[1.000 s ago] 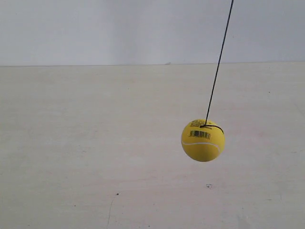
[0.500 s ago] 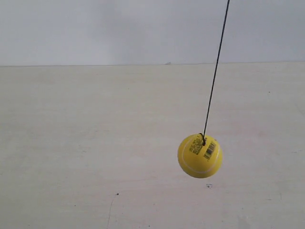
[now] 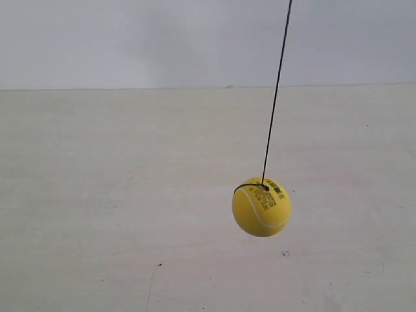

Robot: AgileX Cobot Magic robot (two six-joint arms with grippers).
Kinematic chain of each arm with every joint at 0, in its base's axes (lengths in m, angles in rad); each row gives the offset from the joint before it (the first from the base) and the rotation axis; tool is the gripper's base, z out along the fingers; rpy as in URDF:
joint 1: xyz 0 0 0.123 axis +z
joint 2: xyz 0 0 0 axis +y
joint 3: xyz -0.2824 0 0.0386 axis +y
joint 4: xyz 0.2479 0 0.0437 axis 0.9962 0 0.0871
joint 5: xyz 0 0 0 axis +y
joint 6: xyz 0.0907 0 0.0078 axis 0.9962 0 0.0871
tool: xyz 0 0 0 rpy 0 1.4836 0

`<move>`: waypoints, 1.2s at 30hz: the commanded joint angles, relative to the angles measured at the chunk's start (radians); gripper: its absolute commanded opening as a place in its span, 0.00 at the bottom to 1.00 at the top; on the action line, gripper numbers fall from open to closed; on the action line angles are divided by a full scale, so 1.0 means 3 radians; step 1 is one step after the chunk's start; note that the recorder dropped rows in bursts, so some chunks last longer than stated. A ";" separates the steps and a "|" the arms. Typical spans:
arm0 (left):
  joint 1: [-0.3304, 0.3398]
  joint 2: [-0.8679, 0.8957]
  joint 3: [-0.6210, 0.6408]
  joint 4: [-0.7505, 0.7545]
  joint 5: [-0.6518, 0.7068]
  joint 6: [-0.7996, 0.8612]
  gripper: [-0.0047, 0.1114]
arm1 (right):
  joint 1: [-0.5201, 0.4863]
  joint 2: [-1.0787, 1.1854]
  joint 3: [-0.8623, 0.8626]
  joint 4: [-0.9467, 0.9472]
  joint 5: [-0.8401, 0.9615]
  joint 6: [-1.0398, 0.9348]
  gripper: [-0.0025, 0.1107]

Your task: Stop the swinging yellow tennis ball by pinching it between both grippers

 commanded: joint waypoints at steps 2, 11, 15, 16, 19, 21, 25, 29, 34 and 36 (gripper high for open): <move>0.0007 -0.0013 0.0013 0.0003 0.0007 0.0018 0.08 | 0.0001 -0.0003 0.0005 0.0022 0.0000 0.0002 0.02; 0.0007 -0.0013 0.0013 0.0003 0.0007 0.0018 0.08 | 0.0001 -0.0003 0.0005 0.0022 0.0000 0.0002 0.02; 0.0007 -0.0013 0.0013 0.0003 0.0007 0.0018 0.08 | 0.0001 -0.0003 0.0005 0.0022 0.0000 0.0002 0.02; 0.0007 -0.0013 0.0013 0.0003 0.0007 0.0018 0.08 | 0.0001 -0.0003 0.0005 0.0022 0.0000 0.0002 0.02; 0.0007 -0.0013 0.0013 0.0003 0.0007 0.0018 0.08 | 0.0001 -0.0003 0.0005 0.0022 0.0000 0.0002 0.02; 0.0007 -0.0013 0.0013 0.0003 0.0007 0.0018 0.08 | 0.0001 -0.0003 0.0005 0.0013 0.0027 0.0002 0.02; 0.0007 -0.0013 0.0013 0.0003 0.0007 0.0018 0.08 | 0.0001 -0.0003 0.0019 0.0229 0.0174 -0.0004 0.02; 0.0007 -0.0013 0.0013 0.0003 0.0007 0.0018 0.08 | 0.0001 -0.0003 0.0261 0.1977 0.0165 -0.0033 0.02; 0.0007 -0.0013 0.0013 0.0003 0.0007 0.0018 0.08 | 0.0001 -0.0067 0.0602 0.3616 0.0185 -0.0385 0.02; 0.0007 -0.0013 0.0013 0.0003 0.0007 0.0018 0.08 | 0.0001 -0.0128 0.0739 0.3960 0.0176 -0.0717 0.02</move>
